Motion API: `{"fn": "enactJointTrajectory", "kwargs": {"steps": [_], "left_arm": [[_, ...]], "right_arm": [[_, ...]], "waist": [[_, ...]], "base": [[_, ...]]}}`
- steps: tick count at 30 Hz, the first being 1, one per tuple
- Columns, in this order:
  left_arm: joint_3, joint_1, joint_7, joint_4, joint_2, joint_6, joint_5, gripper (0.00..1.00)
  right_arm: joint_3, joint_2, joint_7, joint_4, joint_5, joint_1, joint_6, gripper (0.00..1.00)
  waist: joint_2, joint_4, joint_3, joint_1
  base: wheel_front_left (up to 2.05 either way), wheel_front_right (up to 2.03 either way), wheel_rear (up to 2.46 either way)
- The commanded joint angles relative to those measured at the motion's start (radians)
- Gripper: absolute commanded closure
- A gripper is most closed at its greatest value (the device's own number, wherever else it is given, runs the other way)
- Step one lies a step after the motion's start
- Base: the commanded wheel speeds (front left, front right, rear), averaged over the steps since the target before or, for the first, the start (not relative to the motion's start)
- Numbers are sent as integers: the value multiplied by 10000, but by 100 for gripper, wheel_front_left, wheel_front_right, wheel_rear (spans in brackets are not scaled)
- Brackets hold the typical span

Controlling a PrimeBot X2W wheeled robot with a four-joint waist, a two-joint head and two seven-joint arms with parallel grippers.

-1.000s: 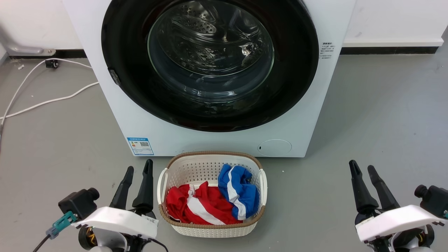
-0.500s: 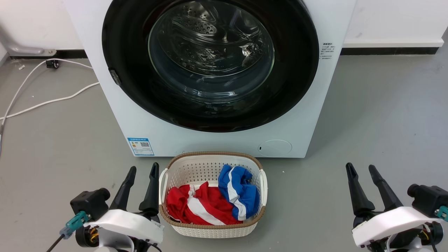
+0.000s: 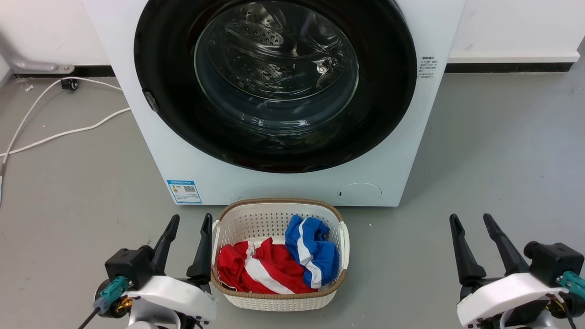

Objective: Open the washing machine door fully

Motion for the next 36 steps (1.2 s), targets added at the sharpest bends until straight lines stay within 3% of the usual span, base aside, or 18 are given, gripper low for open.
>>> {"fn": "enactJointTrajectory", "kwargs": {"steps": [1, 36], "left_arm": [[-58, -201, -98, -69, 51, 46, 267, 0], [-97, -253, -799, 219, 92, 372, 2672, 0]], "right_arm": [[11, 11, -77, -135, -262, 30, 21, 0], [-241, 162, -397, -372, -2754, 169, 13, 0]], "waist": [[0, 1, 2, 0], [0, -8, 46, 0]], "base": [[0, 0, 0], [0, 0, 0]]}}
